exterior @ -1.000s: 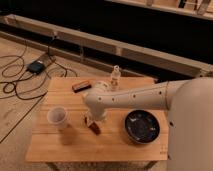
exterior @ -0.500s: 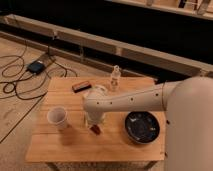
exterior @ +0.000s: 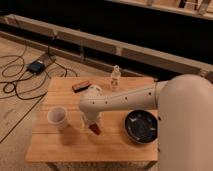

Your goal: Place the pepper in the ceramic bowl

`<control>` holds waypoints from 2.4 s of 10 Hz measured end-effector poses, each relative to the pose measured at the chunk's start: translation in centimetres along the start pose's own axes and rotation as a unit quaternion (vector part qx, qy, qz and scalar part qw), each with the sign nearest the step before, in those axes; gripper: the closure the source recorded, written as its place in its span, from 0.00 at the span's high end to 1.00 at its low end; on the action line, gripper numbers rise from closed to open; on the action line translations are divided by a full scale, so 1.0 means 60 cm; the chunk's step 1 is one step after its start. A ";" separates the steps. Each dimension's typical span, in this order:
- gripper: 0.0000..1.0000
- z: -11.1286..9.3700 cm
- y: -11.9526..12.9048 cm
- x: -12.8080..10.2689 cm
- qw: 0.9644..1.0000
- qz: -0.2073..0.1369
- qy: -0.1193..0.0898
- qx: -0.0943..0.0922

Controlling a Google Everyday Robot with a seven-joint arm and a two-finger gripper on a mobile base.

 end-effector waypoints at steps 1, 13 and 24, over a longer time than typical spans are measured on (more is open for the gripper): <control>0.49 0.004 0.003 0.005 1.000 -0.002 -0.002 -0.001; 0.00 -0.142 0.192 0.051 0.983 0.161 0.089 0.022; 0.00 -0.164 0.469 -0.036 0.915 0.393 0.093 -0.012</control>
